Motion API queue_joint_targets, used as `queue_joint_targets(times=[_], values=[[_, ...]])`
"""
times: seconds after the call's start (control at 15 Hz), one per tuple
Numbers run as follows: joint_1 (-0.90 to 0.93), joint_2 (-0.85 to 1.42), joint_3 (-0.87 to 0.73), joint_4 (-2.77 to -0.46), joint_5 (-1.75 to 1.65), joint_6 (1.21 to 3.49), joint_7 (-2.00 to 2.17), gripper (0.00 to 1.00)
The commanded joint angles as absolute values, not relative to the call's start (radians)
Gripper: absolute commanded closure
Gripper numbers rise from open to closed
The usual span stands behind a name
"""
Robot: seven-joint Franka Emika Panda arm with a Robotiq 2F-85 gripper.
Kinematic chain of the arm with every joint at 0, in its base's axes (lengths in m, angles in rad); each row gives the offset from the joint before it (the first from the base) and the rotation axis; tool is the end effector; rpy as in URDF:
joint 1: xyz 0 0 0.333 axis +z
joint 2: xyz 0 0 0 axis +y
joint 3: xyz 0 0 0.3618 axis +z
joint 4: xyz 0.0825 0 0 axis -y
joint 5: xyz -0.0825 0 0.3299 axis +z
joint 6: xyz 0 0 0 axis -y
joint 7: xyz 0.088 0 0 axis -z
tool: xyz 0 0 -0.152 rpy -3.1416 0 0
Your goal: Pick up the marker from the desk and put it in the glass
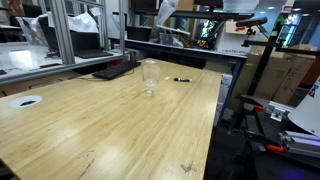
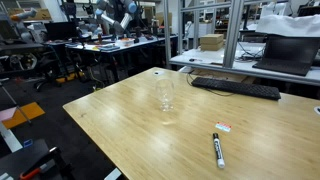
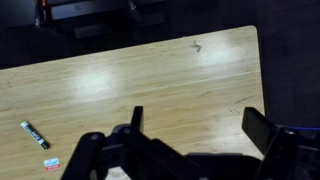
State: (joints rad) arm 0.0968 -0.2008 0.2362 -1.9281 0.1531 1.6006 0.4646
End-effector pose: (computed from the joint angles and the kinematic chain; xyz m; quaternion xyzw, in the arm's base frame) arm 0.3838 0.1666 0.5703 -0.9935 0.0766 0.0810 0.0234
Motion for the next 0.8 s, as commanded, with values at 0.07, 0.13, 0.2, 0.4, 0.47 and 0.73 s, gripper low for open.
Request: queue_joint_targets(times=[0.07,0.13,0.2,0.4,0.47,0.73], values=[[0.11,-0.199,0.224,-1.923,0.159,1.596,0.46,0.0],[0.111,-0.198,0.223,-1.924,0.159,1.597,0.453,0.0],[0.112,-0.196,0.224,-1.924,0.149,1.599,0.439,0.0],[0.079,-0.154,0.168,-1.985,0.092,1.693,0.268,0.0],[0.066,-0.13,0.138,-1.997,0.059,1.723,0.2,0.0],[0.039,-0.032,0.06,-2.004,0.019,1.806,-0.027,0.0]])
